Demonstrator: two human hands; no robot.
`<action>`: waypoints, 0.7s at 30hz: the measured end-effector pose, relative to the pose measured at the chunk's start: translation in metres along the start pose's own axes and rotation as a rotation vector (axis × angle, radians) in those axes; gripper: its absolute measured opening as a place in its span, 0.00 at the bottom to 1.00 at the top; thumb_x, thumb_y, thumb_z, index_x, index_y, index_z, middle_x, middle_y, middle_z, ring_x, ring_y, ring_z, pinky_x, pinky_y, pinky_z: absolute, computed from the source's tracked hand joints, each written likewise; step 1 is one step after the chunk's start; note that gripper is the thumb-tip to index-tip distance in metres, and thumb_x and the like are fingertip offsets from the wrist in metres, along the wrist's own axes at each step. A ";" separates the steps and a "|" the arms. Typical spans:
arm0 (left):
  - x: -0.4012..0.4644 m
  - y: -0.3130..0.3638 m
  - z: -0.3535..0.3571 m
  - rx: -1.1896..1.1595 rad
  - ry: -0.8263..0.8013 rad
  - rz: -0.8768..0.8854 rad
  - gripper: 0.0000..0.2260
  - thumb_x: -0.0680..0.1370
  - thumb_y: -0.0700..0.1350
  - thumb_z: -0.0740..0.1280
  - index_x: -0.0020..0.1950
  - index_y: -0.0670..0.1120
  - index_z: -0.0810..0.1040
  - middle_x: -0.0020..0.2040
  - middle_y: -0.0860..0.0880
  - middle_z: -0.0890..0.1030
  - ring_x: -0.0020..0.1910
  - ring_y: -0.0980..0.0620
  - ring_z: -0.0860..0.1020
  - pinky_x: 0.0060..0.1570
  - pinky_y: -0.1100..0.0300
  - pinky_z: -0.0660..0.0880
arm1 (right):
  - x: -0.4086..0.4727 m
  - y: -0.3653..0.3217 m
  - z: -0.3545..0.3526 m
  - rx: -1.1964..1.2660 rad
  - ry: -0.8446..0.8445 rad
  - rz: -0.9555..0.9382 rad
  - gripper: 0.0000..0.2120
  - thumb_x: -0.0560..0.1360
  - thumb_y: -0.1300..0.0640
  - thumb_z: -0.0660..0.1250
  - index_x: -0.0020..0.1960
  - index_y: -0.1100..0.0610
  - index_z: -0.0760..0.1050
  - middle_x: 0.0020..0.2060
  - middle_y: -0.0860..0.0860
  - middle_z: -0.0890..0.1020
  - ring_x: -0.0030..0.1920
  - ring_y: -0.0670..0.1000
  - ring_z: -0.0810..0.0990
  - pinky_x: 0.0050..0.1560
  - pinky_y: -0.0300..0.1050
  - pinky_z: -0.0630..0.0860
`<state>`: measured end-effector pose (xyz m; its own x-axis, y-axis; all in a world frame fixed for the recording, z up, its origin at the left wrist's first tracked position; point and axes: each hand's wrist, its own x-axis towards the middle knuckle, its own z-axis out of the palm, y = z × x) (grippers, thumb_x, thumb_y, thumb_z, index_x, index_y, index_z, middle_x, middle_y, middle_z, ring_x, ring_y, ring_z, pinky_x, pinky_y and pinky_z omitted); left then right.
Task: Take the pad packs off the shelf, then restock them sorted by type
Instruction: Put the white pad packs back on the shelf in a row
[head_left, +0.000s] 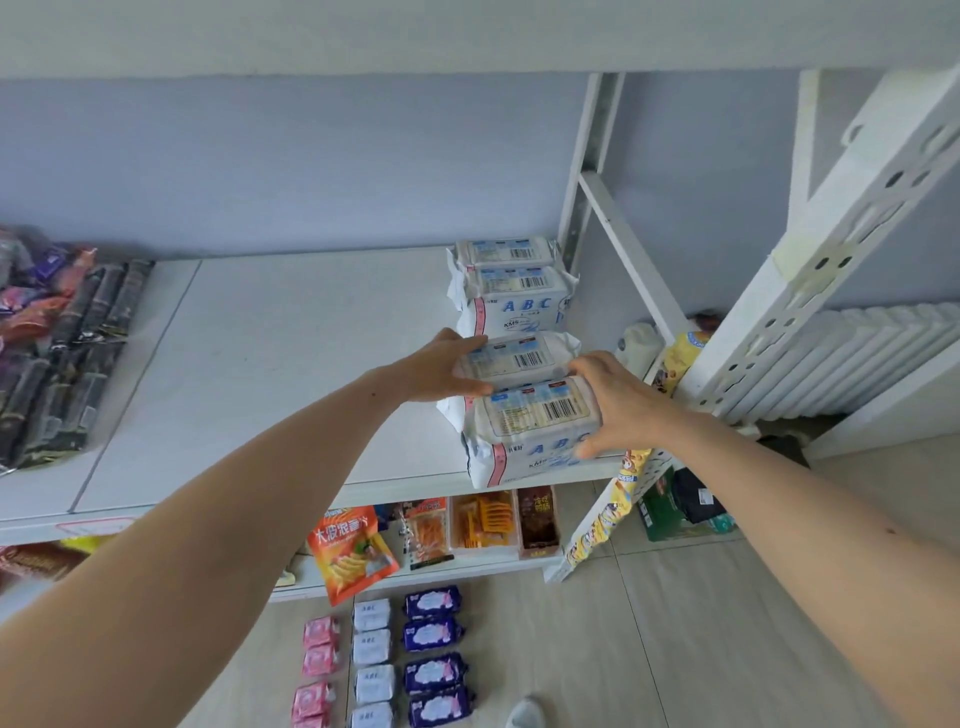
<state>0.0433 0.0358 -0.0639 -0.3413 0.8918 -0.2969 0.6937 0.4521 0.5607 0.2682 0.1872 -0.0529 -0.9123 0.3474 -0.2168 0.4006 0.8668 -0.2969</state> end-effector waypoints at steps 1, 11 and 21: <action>0.000 0.000 0.000 0.000 -0.006 0.008 0.35 0.75 0.57 0.67 0.77 0.51 0.56 0.69 0.48 0.61 0.67 0.47 0.65 0.65 0.52 0.70 | 0.000 -0.003 0.000 -0.040 0.002 -0.004 0.55 0.57 0.44 0.80 0.73 0.50 0.51 0.72 0.48 0.50 0.72 0.54 0.57 0.68 0.51 0.65; -0.025 -0.008 0.002 0.026 -0.018 0.019 0.39 0.71 0.64 0.67 0.76 0.60 0.49 0.76 0.54 0.45 0.75 0.41 0.52 0.70 0.39 0.61 | 0.016 -0.013 0.017 -0.390 0.003 -0.123 0.56 0.64 0.30 0.68 0.77 0.46 0.36 0.77 0.47 0.37 0.76 0.57 0.38 0.74 0.62 0.51; -0.011 0.007 0.007 0.001 0.021 -0.019 0.48 0.66 0.60 0.74 0.76 0.61 0.46 0.76 0.51 0.41 0.75 0.41 0.50 0.72 0.46 0.59 | 0.032 0.000 0.013 -0.349 0.023 -0.024 0.56 0.65 0.31 0.69 0.77 0.49 0.38 0.77 0.50 0.41 0.76 0.59 0.39 0.74 0.63 0.52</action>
<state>0.0562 0.0293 -0.0617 -0.3675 0.8833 -0.2910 0.6879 0.4687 0.5542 0.2402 0.1934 -0.0722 -0.9245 0.3295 -0.1914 0.3290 0.9437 0.0354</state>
